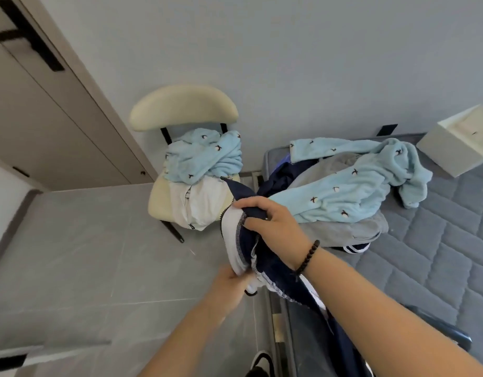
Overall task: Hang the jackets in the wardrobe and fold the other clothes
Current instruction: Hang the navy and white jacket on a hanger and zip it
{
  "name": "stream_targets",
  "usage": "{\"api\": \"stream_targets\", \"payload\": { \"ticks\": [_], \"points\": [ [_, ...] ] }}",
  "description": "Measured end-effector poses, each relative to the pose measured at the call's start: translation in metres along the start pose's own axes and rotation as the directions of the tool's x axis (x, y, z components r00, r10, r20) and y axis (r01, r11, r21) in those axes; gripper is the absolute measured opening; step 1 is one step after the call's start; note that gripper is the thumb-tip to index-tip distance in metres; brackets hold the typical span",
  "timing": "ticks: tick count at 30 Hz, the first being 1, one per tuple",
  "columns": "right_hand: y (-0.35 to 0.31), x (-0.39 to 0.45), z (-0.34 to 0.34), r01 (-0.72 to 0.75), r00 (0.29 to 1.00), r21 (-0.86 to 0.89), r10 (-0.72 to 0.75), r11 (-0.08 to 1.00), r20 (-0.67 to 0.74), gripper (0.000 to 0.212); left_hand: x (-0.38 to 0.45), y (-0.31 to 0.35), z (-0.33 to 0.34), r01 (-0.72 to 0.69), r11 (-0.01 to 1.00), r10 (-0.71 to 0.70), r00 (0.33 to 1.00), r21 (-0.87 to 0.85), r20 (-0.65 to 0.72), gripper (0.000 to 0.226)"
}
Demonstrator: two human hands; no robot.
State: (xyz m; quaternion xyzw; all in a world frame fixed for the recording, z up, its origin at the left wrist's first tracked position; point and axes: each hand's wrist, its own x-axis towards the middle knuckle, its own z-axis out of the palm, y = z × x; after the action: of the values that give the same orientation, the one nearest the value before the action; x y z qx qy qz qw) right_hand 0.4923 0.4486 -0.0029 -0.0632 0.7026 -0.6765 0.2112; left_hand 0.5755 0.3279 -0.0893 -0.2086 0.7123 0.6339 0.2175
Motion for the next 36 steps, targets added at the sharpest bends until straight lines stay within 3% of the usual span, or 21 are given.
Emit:
{"api": "stream_targets", "payload": {
  "ticks": [4, 8, 10, 12, 15, 17, 21, 26, 28, 32, 36],
  "points": [
    [-0.022, -0.004, 0.025, 0.127, 0.988, 0.063, -0.131, 0.990, 0.077, 0.058, -0.033, 0.024, -0.043, -0.171, 0.981, 0.160, 0.981, -0.095, -0.111, 0.016],
    [-0.013, -0.017, 0.047, 0.139, 0.966, -0.224, -0.082, 0.965, 0.246, 0.108, -0.075, 0.054, -0.093, -0.340, 0.925, 0.292, 0.923, -0.173, -0.250, 0.023],
    [-0.002, -0.030, 0.071, 0.159, 0.933, -0.325, -0.034, 0.932, 0.359, 0.116, -0.102, 0.065, -0.118, -0.415, 0.885, 0.341, 0.887, -0.211, -0.311, 0.028],
    [0.007, -0.042, 0.102, 0.185, 0.942, -0.400, -0.047, 0.898, 0.331, 0.093, -0.130, 0.068, -0.139, -0.463, 0.852, 0.375, 0.866, -0.246, -0.332, 0.025],
    [0.007, -0.050, 0.154, 0.170, 0.983, -0.426, -0.124, 0.889, 0.132, 0.013, -0.172, 0.062, -0.165, -0.514, 0.829, 0.427, 0.836, -0.220, -0.343, 0.019],
    [-0.003, -0.053, 0.190, 0.169, 0.986, -0.370, -0.153, 0.913, 0.074, 0.024, -0.197, 0.051, -0.188, -0.547, 0.810, 0.454, 0.813, -0.212, -0.365, 0.024],
    [-0.039, -0.065, 0.263, 0.216, 0.976, -0.166, -0.207, 0.962, 0.069, 0.006, -0.244, 0.013, -0.245, -0.571, 0.802, 0.481, 0.793, -0.177, -0.374, 0.055],
    [-0.086, -0.078, 0.351, 0.280, 0.951, -0.036, -0.272, 0.959, 0.149, 0.022, -0.291, -0.062, -0.307, -0.413, 0.908, 0.351, 0.839, -0.066, -0.417, 0.095],
    [-0.102, -0.085, 0.386, 0.340, 0.916, -0.033, -0.323, 0.940, 0.236, 0.016, -0.310, -0.093, -0.326, -0.372, 0.928, 0.330, 0.824, 0.000, -0.461, 0.093],
    [-0.131, -0.109, 0.446, 0.428, 0.820, 0.001, -0.388, 0.904, 0.421, 0.005, -0.344, -0.145, -0.356, -0.289, 0.954, 0.275, 0.726, 0.084, -0.630, 0.076],
    [-0.154, -0.127, 0.486, 0.428, 0.697, 0.111, -0.406, 0.897, 0.592, 0.019, -0.372, -0.178, -0.381, -0.265, 0.964, 0.194, 0.596, 0.037, -0.780, 0.078]
  ]
}}
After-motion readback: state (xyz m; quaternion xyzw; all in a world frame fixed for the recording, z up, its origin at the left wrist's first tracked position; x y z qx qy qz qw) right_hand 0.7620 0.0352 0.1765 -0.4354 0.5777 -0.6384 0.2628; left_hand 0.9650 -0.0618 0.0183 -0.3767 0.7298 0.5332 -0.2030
